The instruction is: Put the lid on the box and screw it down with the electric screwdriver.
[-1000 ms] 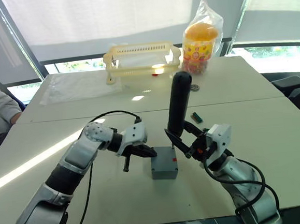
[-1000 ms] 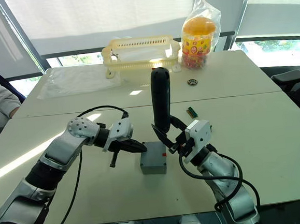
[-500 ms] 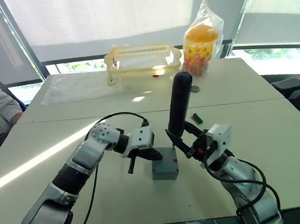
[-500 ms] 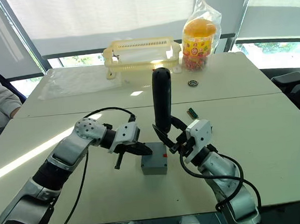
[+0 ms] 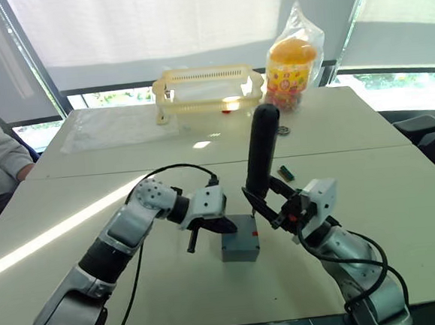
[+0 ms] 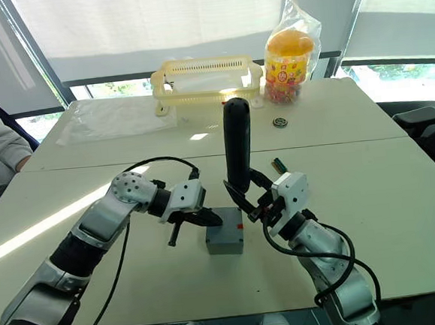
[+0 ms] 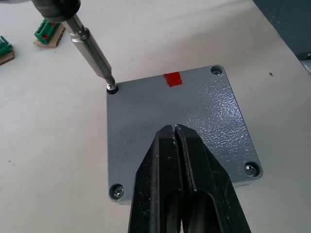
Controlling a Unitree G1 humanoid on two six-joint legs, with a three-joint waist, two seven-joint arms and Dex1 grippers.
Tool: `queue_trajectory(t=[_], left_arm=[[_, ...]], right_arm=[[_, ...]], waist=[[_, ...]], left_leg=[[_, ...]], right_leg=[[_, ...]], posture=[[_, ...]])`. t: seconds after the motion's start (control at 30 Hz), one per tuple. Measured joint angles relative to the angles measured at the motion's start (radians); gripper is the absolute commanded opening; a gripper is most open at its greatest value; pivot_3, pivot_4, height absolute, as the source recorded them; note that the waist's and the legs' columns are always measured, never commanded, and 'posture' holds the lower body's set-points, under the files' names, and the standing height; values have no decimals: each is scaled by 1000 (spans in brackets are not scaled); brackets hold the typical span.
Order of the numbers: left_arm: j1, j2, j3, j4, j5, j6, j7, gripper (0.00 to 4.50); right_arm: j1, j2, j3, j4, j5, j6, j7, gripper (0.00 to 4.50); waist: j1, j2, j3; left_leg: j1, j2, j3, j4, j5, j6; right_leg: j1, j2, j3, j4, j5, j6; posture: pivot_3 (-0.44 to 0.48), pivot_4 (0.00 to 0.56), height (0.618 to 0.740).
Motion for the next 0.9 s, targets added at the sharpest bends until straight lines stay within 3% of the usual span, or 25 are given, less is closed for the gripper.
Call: queue_trajectory(t=[0.47,0.9], left_arm=[[8,4,0,-13,0,7,2,0],[15,9,0,-22,0,7,4,0]], right_arm=[[26,73,3,15,40,4,-21,1819],[39,64,31,32,-25,-58,-18,1819]], waist=[[-2,0,-3],[-2,1,-5]], left_leg=[[0,2,0,-2,0,0],[0,3,0,-4,0,0]], right_leg=[[1,0,0,-4,0,0],[1,0,0,-6,0,-1]], posture=[[0,150,740],[0,150,740]])
